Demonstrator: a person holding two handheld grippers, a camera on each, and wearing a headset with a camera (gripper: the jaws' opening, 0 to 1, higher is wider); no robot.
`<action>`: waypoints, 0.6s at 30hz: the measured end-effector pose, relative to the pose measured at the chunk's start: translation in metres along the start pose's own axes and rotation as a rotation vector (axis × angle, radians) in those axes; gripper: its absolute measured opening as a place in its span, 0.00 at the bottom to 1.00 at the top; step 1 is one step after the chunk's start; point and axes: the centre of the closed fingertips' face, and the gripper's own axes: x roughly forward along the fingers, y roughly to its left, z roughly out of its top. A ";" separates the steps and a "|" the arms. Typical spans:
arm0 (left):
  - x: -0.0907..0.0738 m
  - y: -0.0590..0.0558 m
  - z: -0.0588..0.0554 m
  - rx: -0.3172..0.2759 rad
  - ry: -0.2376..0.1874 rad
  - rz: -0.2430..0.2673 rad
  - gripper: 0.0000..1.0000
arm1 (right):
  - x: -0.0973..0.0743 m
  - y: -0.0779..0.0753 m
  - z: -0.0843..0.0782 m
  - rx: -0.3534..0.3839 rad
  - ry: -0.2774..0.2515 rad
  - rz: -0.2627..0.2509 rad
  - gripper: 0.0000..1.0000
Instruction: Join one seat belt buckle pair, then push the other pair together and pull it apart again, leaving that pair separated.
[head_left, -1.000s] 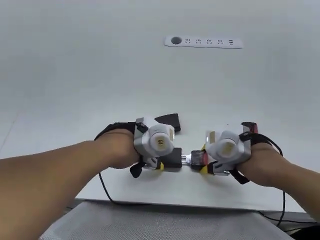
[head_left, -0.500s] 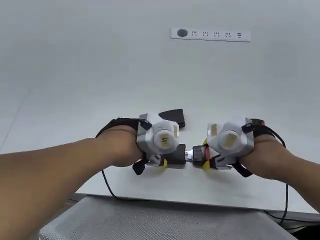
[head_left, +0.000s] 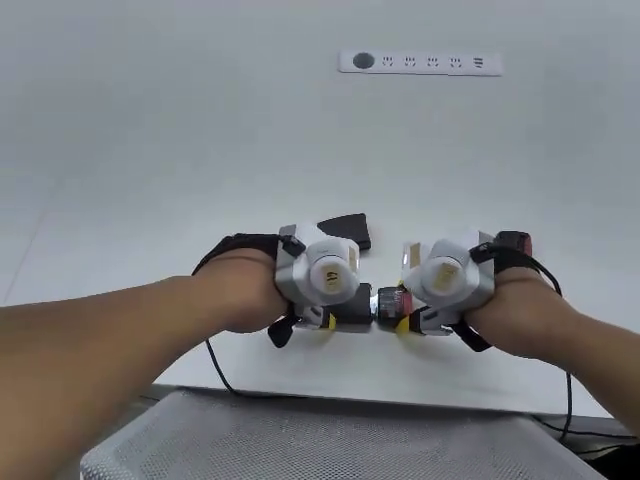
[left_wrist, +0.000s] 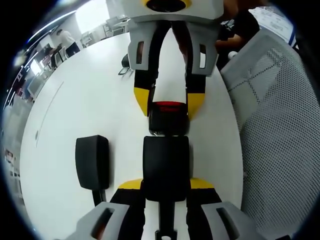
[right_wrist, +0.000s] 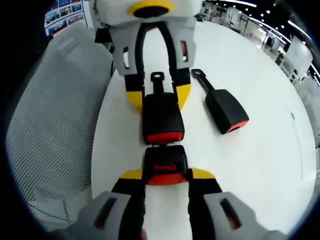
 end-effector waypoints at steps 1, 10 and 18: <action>0.000 0.000 0.000 -0.001 0.000 0.001 0.31 | 0.000 0.000 0.000 -0.001 0.000 0.000 0.31; -0.001 0.002 -0.003 -0.004 -0.036 -0.006 0.31 | -0.002 -0.002 -0.004 -0.010 -0.022 -0.005 0.31; -0.001 0.002 -0.002 -0.008 -0.032 -0.008 0.30 | -0.003 -0.003 -0.005 -0.031 -0.026 0.000 0.31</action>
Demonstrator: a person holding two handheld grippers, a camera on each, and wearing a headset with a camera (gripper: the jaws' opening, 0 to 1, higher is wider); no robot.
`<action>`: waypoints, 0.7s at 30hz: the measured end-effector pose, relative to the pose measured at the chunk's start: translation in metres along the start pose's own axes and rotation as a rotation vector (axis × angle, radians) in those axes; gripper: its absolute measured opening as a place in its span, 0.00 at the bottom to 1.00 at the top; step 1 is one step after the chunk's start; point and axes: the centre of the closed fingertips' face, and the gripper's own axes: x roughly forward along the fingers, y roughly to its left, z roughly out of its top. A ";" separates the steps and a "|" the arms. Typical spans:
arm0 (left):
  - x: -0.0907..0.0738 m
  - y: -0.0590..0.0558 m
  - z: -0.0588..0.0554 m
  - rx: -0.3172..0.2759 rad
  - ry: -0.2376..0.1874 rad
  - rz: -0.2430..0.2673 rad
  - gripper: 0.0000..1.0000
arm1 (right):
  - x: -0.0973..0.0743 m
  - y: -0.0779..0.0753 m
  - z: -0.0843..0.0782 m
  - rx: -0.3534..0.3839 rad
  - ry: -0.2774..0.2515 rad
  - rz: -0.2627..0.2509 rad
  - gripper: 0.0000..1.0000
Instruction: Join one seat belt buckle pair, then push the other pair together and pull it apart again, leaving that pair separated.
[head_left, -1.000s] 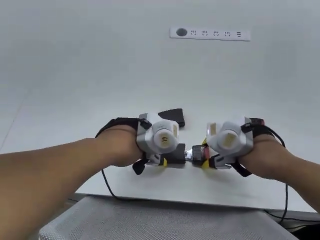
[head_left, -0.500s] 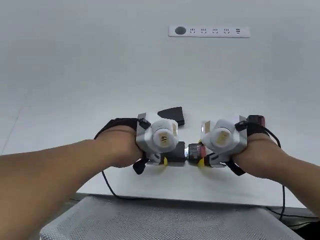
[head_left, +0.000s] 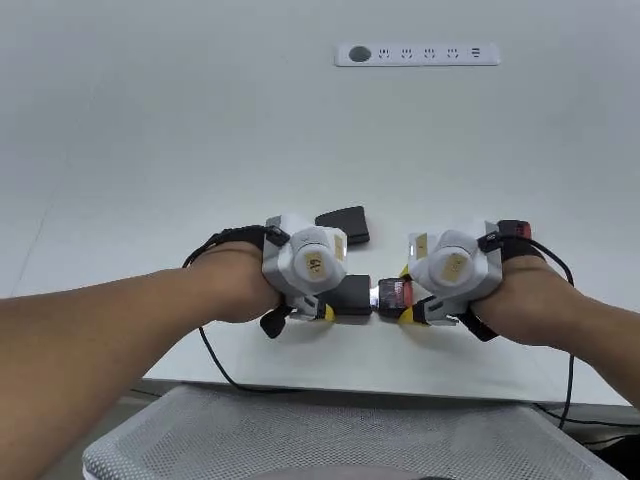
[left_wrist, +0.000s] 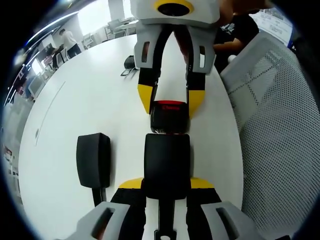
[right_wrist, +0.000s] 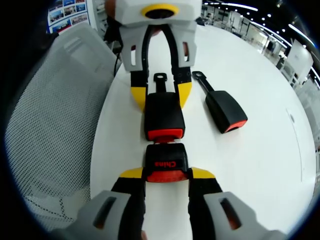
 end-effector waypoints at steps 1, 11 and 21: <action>0.000 0.000 0.000 -0.002 0.000 0.000 0.30 | 0.000 0.000 0.000 0.000 -0.001 0.000 0.31; 0.000 0.000 -0.001 -0.013 0.005 -0.006 0.30 | -0.001 -0.001 0.000 0.002 -0.012 0.015 0.32; 0.000 0.000 0.000 -0.007 0.006 -0.010 0.31 | -0.001 0.000 0.002 0.014 -0.009 0.030 0.33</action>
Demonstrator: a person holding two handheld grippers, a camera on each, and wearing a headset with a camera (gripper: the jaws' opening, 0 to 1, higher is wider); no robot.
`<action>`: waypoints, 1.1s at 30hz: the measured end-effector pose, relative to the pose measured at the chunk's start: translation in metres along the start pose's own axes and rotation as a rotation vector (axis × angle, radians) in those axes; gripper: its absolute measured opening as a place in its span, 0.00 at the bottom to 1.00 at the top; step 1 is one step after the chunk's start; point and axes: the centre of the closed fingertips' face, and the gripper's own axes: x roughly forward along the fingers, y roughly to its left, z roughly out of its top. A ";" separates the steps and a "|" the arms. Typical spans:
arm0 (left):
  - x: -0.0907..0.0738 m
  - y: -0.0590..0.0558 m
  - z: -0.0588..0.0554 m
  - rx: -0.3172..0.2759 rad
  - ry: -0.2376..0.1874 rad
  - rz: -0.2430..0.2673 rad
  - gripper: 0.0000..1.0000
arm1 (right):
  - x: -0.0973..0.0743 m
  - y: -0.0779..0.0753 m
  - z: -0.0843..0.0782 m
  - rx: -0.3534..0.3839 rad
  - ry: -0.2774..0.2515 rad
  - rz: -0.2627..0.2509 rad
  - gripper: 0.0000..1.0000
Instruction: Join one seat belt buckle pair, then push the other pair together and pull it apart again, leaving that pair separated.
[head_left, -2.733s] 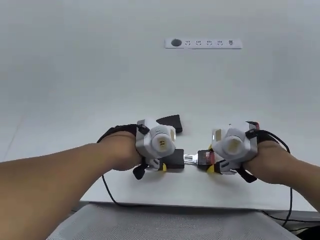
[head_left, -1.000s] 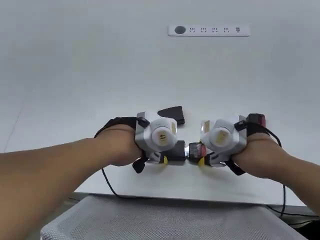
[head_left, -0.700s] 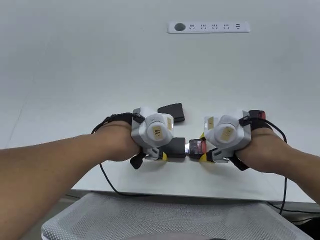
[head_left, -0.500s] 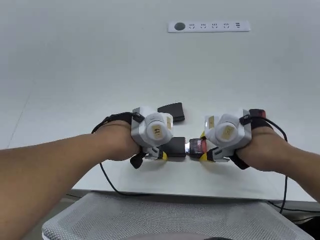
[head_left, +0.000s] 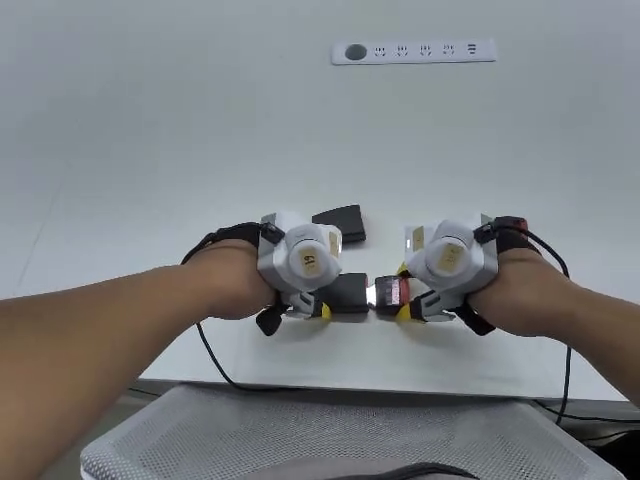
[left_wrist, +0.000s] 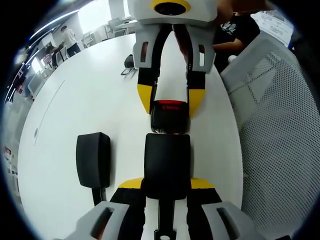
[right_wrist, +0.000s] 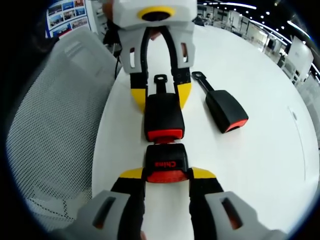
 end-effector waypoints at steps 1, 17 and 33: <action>0.000 0.000 0.000 0.006 0.006 0.001 0.32 | 0.001 0.000 0.000 -0.007 0.004 -0.005 0.33; -0.001 0.001 0.003 0.014 0.021 0.010 0.34 | 0.001 0.001 0.003 -0.017 0.013 -0.024 0.36; -0.044 0.025 0.020 -0.041 -0.080 0.104 0.36 | -0.037 -0.007 0.015 0.024 -0.059 -0.081 0.36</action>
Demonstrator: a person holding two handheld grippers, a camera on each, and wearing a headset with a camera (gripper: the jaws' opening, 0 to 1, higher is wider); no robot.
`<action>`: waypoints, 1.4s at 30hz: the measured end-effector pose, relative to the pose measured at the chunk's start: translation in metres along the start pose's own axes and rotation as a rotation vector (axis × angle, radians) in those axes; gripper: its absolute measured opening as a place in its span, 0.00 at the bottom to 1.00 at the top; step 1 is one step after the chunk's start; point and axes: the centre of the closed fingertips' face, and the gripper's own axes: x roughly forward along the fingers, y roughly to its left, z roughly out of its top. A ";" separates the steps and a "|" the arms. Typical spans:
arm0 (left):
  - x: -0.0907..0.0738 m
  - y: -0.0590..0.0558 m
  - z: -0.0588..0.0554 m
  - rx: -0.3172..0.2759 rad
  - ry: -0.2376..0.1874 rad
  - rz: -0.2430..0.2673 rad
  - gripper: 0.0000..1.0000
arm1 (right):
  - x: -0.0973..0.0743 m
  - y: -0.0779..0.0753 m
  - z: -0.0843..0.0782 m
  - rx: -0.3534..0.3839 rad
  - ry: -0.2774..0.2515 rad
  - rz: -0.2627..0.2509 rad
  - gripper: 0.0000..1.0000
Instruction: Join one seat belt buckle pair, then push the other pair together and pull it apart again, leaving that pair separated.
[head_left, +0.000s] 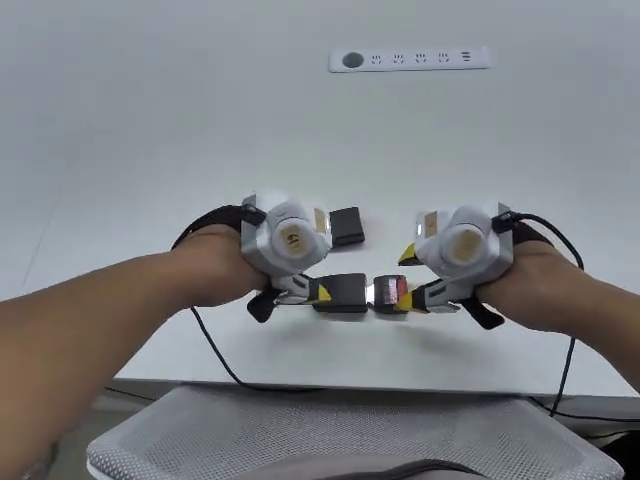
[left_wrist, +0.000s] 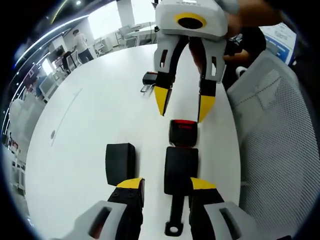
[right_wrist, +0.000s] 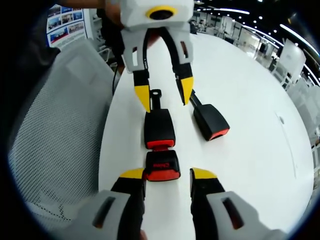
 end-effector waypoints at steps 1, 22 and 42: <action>0.000 0.007 0.002 -0.003 -0.005 0.018 0.37 | -0.003 -0.004 -0.002 -0.002 0.001 -0.010 0.36; 0.024 0.071 -0.007 -0.009 0.048 0.067 0.41 | -0.047 -0.078 -0.103 0.068 0.150 -0.139 0.36; 0.039 0.066 -0.009 0.083 0.093 -0.042 0.32 | -0.044 -0.095 -0.135 0.034 0.237 -0.055 0.35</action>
